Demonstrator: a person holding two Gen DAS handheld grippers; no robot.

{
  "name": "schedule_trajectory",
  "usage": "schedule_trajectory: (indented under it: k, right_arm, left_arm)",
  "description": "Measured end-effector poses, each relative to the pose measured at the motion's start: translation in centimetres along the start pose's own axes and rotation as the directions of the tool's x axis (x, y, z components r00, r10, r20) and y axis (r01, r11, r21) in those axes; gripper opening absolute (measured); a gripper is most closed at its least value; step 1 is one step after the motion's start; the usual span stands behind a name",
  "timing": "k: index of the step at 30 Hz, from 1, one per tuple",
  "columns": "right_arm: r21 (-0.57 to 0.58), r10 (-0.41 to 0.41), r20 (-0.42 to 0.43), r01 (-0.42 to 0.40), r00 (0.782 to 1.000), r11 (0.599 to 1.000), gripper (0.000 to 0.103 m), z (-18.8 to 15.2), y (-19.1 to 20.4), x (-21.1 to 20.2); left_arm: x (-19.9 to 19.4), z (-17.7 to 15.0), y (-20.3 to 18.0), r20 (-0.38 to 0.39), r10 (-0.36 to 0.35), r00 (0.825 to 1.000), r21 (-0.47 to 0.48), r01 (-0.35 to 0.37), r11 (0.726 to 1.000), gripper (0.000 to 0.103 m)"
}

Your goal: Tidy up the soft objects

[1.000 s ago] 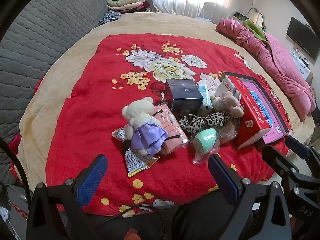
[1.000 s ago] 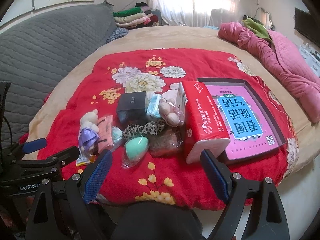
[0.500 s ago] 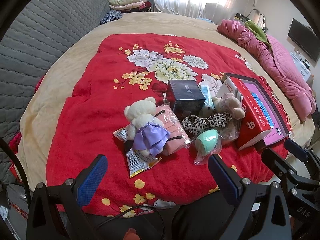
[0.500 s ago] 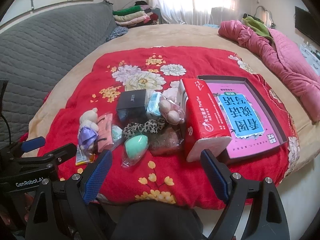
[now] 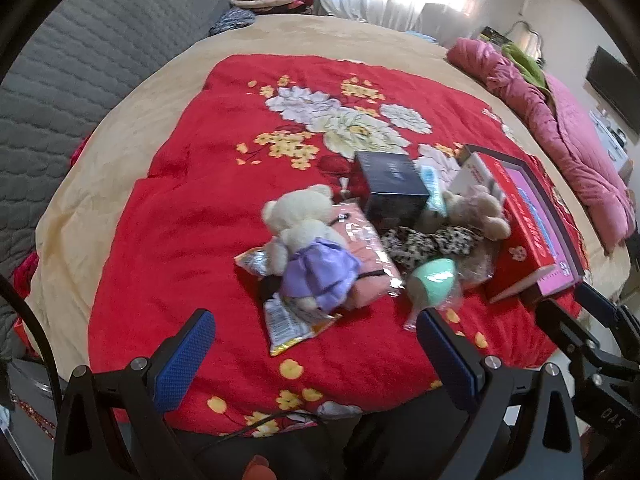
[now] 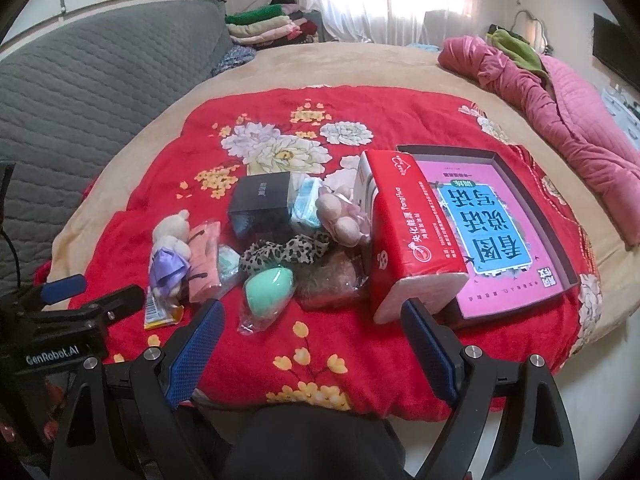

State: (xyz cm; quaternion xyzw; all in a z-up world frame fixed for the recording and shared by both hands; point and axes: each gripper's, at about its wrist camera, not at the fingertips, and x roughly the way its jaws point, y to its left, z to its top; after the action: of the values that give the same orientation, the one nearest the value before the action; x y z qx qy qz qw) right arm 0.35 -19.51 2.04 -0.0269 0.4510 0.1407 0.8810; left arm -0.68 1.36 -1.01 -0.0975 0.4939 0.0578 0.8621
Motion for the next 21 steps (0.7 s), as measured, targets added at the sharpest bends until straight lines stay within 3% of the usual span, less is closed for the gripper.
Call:
schedule_trajectory:
  k: [8, 15, 21]
  right_arm:
    - [-0.009, -0.008, -0.018, 0.008, 1.0, 1.0, 0.09, 0.3, -0.1, 1.5]
    - [-0.015, -0.021, -0.032, 0.02, 0.999, 1.0, 0.09, 1.2, -0.5, 2.9]
    - [-0.019, -0.055, -0.021, 0.055, 0.998, 0.998, 0.09, 2.6, -1.7, 3.7]
  left_arm:
    - [1.9, 0.4, 2.9, -0.044, 0.003, 0.999, -0.07, -0.006, 0.998, 0.101]
    - [4.4, 1.9, 3.8, -0.101, -0.09, 0.991, -0.139, 0.075, 0.987, 0.101]
    - [6.7, 3.9, 2.8, -0.135, -0.099, 0.986, -0.137, 0.081, 0.987, 0.1]
